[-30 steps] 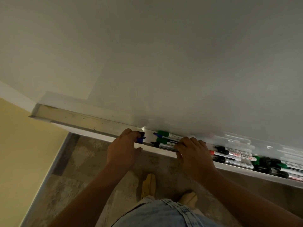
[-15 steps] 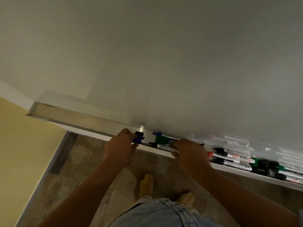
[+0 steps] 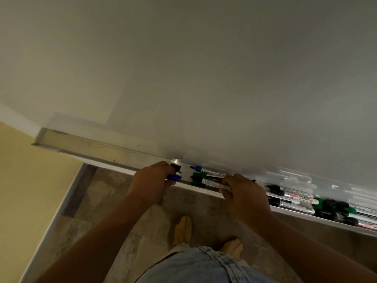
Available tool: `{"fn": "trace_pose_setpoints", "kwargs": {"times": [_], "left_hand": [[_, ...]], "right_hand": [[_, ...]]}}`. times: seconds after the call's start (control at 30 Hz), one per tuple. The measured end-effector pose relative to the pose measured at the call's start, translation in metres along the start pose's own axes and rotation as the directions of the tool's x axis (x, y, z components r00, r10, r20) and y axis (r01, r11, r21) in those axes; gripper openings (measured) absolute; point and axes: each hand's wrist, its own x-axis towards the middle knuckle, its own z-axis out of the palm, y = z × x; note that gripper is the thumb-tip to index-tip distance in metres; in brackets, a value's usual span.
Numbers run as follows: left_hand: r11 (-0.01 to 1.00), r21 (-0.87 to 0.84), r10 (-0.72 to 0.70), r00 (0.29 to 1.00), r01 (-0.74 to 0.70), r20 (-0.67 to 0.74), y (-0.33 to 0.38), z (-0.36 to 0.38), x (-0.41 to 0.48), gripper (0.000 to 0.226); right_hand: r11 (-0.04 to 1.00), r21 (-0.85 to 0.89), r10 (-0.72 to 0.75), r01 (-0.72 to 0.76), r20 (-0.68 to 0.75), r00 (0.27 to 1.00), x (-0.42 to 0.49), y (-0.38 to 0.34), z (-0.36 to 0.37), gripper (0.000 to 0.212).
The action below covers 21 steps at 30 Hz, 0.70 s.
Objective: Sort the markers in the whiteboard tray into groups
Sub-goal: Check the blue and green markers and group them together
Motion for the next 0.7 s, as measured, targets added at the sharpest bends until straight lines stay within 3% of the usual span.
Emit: {"fn": "trace_pose_setpoints", "kwargs": {"times": [0.23, 0.4, 0.53, 0.7], "left_hand": [[0.99, -0.131, 0.052, 0.998, -0.054, -0.022, -0.001, -0.003, 0.0, 0.027], [0.904, -0.392, 0.108, 0.979, -0.169, -0.174, 0.013, -0.015, -0.005, 0.022], [0.812, -0.557, 0.08, 0.98, -0.171, -0.185, 0.028, -0.026, -0.009, 0.024], [0.72, -0.683, 0.018, 0.987, -0.122, -0.157, 0.044, -0.034, -0.012, 0.03]], "right_hand": [[0.996, 0.09, 0.03, -0.024, -0.061, 0.998, -0.006, -0.001, -0.011, 0.021], [0.958, 0.281, 0.108, -0.064, -0.145, 0.983, -0.017, -0.005, -0.033, 0.015], [0.876, 0.475, 0.15, -0.089, -0.093, 0.984, -0.03, -0.004, -0.054, 0.03], [0.853, 0.516, 0.148, -0.076, -0.1, 0.984, -0.042, -0.008, -0.073, 0.046]]}}
